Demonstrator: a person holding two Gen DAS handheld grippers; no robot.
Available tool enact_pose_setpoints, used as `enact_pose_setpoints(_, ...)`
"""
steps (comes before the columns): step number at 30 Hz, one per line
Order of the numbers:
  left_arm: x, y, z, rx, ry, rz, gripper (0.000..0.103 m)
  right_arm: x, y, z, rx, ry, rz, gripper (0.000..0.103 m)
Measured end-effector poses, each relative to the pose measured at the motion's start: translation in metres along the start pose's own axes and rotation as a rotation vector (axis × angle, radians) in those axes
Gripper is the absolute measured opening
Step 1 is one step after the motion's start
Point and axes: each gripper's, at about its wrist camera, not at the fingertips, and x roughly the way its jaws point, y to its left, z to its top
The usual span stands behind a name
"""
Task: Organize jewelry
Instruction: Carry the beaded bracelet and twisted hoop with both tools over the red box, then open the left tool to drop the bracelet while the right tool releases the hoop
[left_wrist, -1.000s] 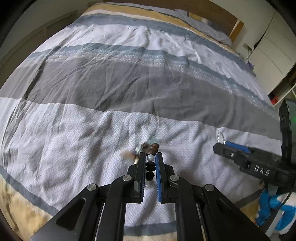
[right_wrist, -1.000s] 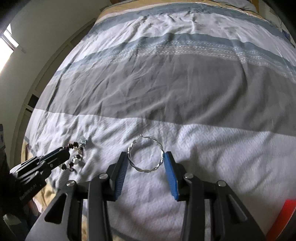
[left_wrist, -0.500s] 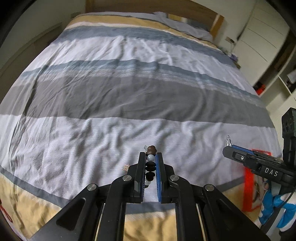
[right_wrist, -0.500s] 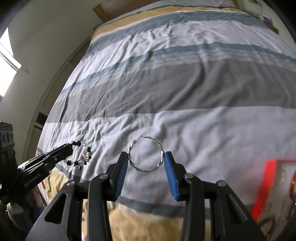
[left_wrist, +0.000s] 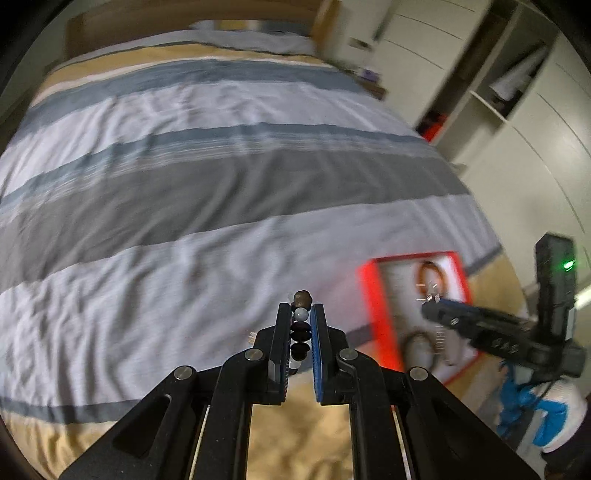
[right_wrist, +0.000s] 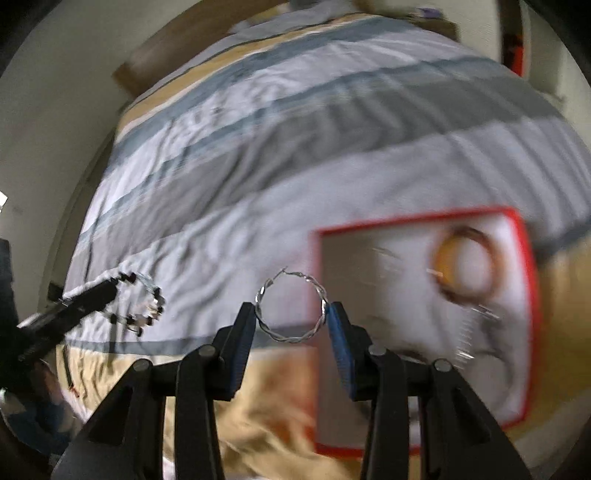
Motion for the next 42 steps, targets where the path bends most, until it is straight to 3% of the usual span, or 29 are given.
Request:
enact_pose_setpoints(8,0.047,-0.101,0.02,0.14,0.036,-0.11,0.01,-0.015,-0.073,-0.012,0.072,-0.001,-0.071,0.038)
enact_pose_setpoints(14,0.102,-0.141,0.018,0.194,0.102,-0.099,0.01,-0.002,-0.097,0.009,0.052,-0.013,-0.084,0.038)
enact_pose_setpoints(22,0.161,-0.14,0.009,0.208,0.177,-0.018,0.01,0.033,-0.113,0.03,0.053,0.009,-0.081,0.038)
enact_pose_setpoints(33,0.17,-0.122,0.002,0.164,0.175,0.015,0.01,0.057,-0.107,0.033,-0.001,0.031,-0.115,0.039)
enact_pose_setpoints(36,0.168,-0.122,0.0,0.161,0.167,0.017,0.012,0.057,-0.107,0.033,-0.017,0.029,-0.122,0.039)
enact_pose_setpoints(42,0.165,-0.121,-0.007,0.165,0.116,0.0,0.026,0.055,-0.104,0.029,-0.073,-0.001,-0.142,0.039)
